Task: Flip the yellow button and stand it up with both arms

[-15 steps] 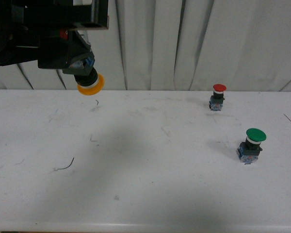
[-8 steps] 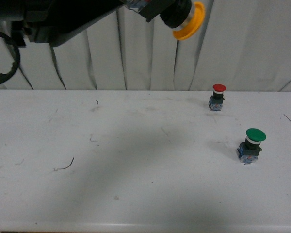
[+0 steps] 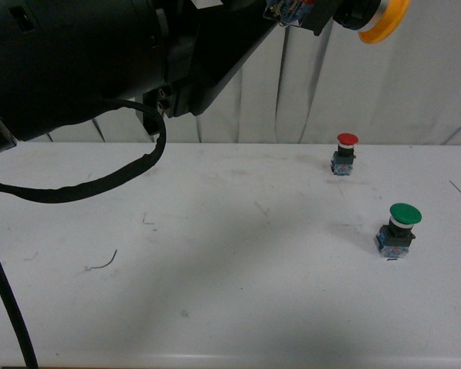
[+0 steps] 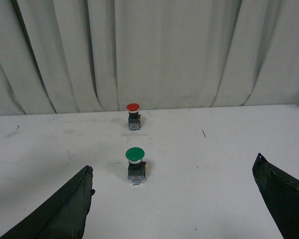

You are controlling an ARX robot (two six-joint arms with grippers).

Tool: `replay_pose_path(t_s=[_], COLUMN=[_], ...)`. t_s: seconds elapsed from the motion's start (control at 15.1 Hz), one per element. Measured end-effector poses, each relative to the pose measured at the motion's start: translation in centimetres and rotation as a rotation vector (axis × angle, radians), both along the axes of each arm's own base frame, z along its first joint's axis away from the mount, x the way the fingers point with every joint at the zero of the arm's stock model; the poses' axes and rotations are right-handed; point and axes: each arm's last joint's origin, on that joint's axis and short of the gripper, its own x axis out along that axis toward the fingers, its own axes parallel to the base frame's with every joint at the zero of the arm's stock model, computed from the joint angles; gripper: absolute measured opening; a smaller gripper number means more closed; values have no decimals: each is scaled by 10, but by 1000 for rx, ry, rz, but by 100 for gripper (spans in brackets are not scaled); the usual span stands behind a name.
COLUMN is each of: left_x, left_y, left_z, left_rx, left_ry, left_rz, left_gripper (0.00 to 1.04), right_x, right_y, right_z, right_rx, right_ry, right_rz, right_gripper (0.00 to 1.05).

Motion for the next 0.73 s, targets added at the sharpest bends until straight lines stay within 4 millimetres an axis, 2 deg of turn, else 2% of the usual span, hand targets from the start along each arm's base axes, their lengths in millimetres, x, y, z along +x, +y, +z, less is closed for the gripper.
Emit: replay_pose_path(t_s=[0.13, 0.27, 0.33, 0.4, 0.47, 0.6, 0.66, 0.73], left_x=[7, 23, 28, 30, 31, 33, 36, 36], left_y=[0, 1, 2, 2, 2, 2, 3, 4], left_z=[-4, -12, -13, -13, -13, -13, -16, -15], left_rx=[-18, -13, -14, -15, -16, -17, -14, -23], left_ry=[12, 39, 45, 46, 44, 40, 51, 45], left_rz=[5, 29, 35, 37, 38, 37, 47, 49], left_gripper=[32, 32, 32, 32, 32, 32, 32, 32], right_x=[0, 0, 0, -2, 3, 32, 59, 101], right_y=[0, 0, 0, -3, -10, -27, -33, -37], right_z=[0, 0, 4, 22, 28, 25, 35, 58], right_rx=[0, 0, 23, 74, 111, 196, 230, 273], right_ry=[0, 0, -55, -239, -274, -223, -237, -302], right_rz=[0, 0, 24, 81, 89, 79, 123, 195], right_gripper=[98, 98, 98, 98, 98, 98, 98, 98])
